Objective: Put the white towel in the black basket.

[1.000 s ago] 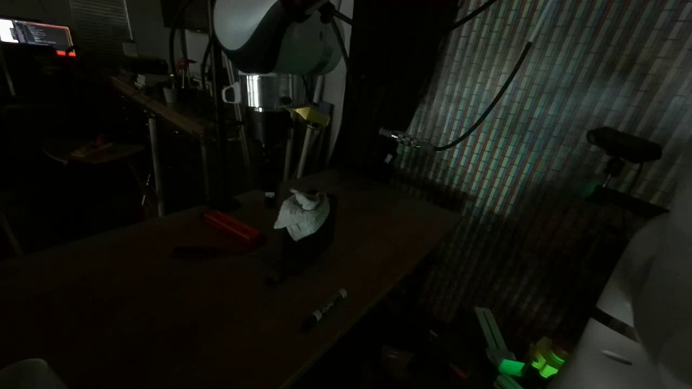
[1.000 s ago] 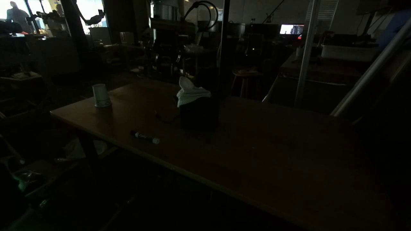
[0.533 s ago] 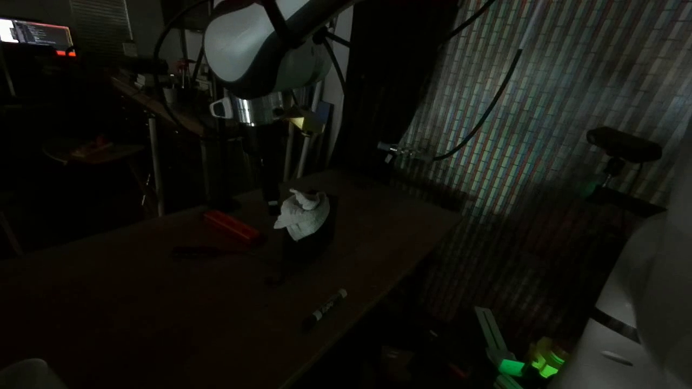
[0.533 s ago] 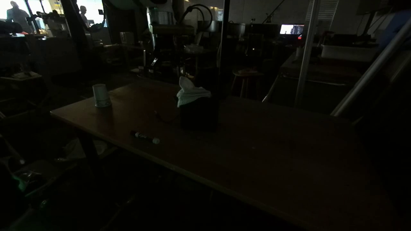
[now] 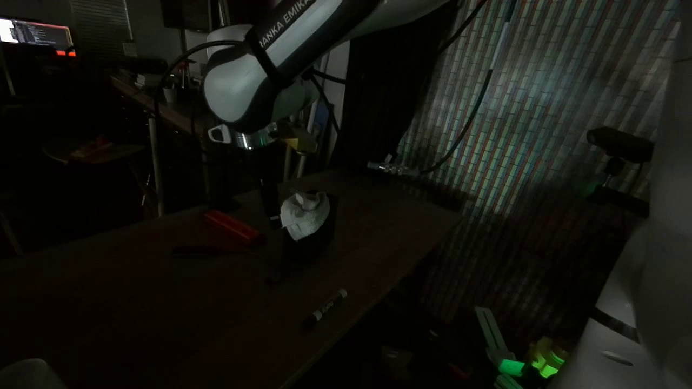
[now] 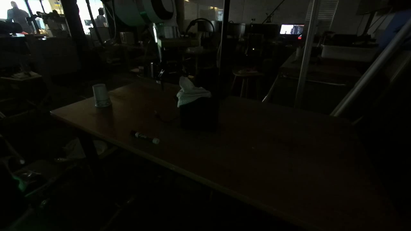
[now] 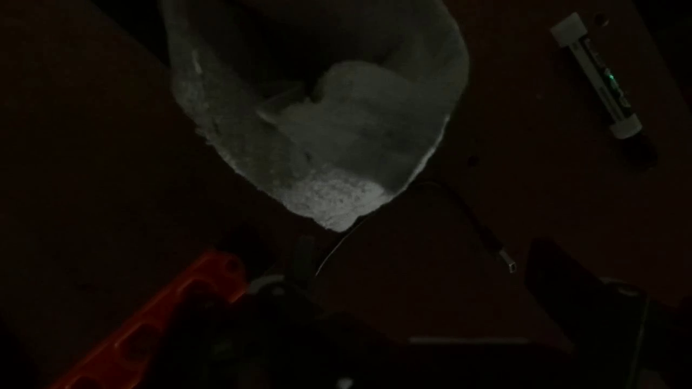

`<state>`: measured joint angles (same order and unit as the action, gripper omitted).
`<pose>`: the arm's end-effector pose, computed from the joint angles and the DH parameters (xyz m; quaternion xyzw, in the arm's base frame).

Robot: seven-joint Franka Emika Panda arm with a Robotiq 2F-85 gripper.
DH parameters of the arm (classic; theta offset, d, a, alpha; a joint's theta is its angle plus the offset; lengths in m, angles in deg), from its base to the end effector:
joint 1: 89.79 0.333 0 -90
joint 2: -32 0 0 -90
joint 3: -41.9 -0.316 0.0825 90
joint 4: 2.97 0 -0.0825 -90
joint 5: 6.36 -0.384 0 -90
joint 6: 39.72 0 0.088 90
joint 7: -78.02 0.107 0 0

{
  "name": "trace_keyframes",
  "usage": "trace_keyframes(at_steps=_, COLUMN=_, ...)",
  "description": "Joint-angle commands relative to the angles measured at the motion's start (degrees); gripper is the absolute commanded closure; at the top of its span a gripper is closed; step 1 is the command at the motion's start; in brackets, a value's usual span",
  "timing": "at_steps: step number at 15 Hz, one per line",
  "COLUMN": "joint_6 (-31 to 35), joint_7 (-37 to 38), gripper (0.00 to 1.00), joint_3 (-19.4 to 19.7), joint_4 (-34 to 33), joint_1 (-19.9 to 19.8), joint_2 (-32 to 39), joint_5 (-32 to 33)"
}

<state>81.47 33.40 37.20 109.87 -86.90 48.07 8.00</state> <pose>0.5876 0.0652 0.3204 0.8588 0.4998 -0.0912 0.0654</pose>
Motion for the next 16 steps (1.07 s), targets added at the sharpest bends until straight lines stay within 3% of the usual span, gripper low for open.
trace_keyframes(at_steps=1, joint_6=0.93, joint_7=0.09, gripper=0.0, joint_3=0.47, joint_4=-2.69, joint_1=-0.14, joint_2=2.49, joint_5=3.47)
trace_keyframes(at_steps=8, joint_6=1.58, joint_7=0.34, gripper=0.0, joint_3=1.93, joint_4=-3.04, joint_1=0.41, joint_2=5.14, joint_5=15.74)
trace_keyframes(at_steps=16, joint_6=1.39, joint_7=0.11, gripper=0.0, joint_3=1.63, joint_4=-3.02, joint_1=0.06, joint_2=5.84, joint_5=16.17)
